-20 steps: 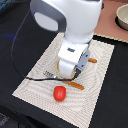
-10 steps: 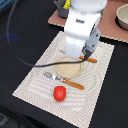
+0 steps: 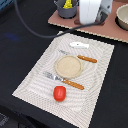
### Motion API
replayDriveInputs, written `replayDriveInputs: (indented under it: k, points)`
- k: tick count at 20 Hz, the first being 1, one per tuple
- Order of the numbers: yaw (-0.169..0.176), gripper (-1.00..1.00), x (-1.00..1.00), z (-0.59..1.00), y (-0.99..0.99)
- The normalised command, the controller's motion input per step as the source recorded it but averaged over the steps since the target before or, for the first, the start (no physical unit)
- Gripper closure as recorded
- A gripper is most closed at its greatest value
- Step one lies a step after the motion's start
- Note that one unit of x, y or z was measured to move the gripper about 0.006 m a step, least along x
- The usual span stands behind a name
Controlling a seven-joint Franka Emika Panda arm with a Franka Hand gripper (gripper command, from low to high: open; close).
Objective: Interact with the objects in diverse but meaningful ways.
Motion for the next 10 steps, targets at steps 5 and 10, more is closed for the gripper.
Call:
replayDriveInputs:
  k: [5,10]
  points:
    - [0.073,1.00,-0.18,0.06,0.81]
    - [0.080,1.00,-0.14,-0.02,0.74]
